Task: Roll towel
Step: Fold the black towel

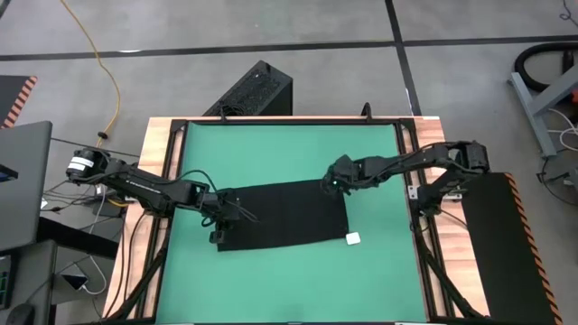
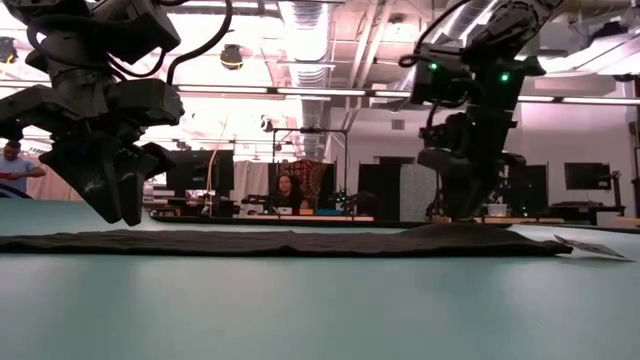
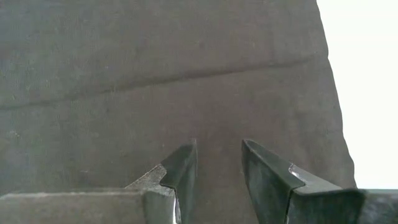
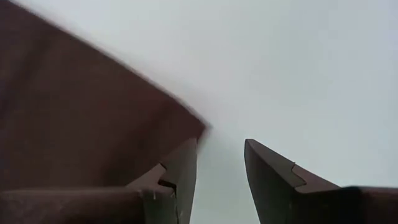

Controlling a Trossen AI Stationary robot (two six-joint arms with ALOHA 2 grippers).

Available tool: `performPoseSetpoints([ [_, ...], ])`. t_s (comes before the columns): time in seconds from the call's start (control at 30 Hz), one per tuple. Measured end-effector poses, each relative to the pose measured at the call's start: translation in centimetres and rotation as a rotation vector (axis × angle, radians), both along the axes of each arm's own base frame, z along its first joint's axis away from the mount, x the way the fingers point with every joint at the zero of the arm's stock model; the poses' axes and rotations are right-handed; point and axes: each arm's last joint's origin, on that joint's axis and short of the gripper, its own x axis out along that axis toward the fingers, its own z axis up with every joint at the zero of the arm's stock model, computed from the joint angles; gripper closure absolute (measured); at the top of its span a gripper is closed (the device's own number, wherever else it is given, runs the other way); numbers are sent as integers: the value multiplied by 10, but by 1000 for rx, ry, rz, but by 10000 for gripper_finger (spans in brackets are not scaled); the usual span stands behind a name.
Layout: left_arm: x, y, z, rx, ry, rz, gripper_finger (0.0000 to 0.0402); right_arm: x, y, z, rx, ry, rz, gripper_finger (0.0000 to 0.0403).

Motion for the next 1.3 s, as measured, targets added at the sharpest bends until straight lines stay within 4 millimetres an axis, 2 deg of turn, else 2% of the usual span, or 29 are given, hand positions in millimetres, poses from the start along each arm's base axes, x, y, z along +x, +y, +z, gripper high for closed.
performPoseSetpoints([
  [0.13,0,0,0,-4,1,6,286,4,0,-5,4,-64,26,245],
  [0.33,0,0,0,-7,1,10,286,-1,1,-13,19,-62,7,246],
  [1.07,0,0,0,-5,-2,11,286,3,4,-12,-8,-104,12,246],
  [1.3,0,0,0,-4,-2,11,286,9,6,-28,-3,-57,15,246],
])
